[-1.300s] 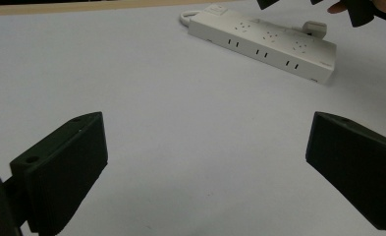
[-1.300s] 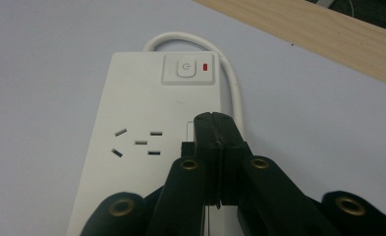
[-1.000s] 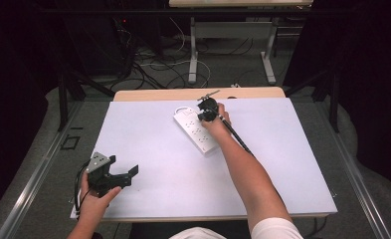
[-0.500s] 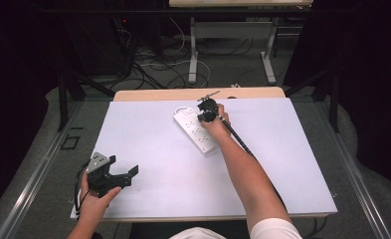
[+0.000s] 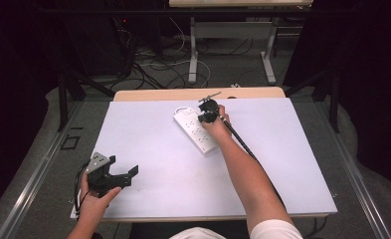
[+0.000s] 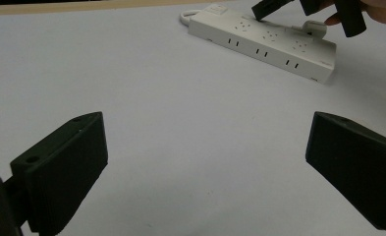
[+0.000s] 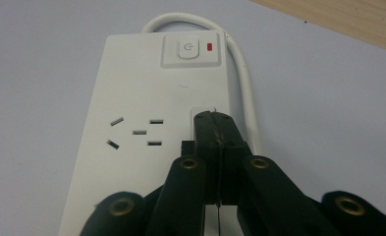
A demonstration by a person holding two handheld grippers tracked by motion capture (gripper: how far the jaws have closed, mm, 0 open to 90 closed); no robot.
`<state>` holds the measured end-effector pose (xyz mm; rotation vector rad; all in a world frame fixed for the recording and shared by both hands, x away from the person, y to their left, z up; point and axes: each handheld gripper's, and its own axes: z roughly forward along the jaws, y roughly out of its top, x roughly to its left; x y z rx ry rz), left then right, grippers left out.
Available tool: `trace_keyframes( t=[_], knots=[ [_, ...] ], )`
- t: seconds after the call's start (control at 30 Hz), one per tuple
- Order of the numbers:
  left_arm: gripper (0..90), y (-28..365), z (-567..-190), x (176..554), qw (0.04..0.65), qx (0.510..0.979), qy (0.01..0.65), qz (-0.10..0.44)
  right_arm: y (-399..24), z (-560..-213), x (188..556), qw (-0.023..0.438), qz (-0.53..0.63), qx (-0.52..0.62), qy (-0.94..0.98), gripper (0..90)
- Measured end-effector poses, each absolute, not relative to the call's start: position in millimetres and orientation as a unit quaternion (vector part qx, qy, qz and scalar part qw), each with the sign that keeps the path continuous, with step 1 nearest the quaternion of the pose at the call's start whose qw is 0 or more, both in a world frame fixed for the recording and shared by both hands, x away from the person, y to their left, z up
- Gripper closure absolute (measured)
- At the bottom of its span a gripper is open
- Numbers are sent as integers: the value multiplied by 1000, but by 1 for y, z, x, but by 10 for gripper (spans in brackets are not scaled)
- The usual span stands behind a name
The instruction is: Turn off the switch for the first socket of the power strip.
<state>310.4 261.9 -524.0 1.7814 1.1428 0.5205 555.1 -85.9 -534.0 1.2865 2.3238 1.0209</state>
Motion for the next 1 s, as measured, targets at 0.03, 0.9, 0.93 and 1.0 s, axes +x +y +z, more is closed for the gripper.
trace_keyframes(
  t=[0.03, 0.9, 0.93, 1.0],
  knots=[
    [20, 262, -524, 310, 463, 725, 465, 212, -87, -534, 555, 149, 355, 445, 809, 900],
    [20, 261, -524, 311, 462, 725, 466, 209, -83, -510, 554, 156, 365, 431, 810, 900],
    [20, 261, -524, 311, 462, 725, 466, 209, -82, -508, 554, 157, 364, 430, 811, 900],
    [20, 261, -524, 311, 462, 725, 466, 209, -81, -507, 553, 154, 367, 430, 810, 897]
  ],
)
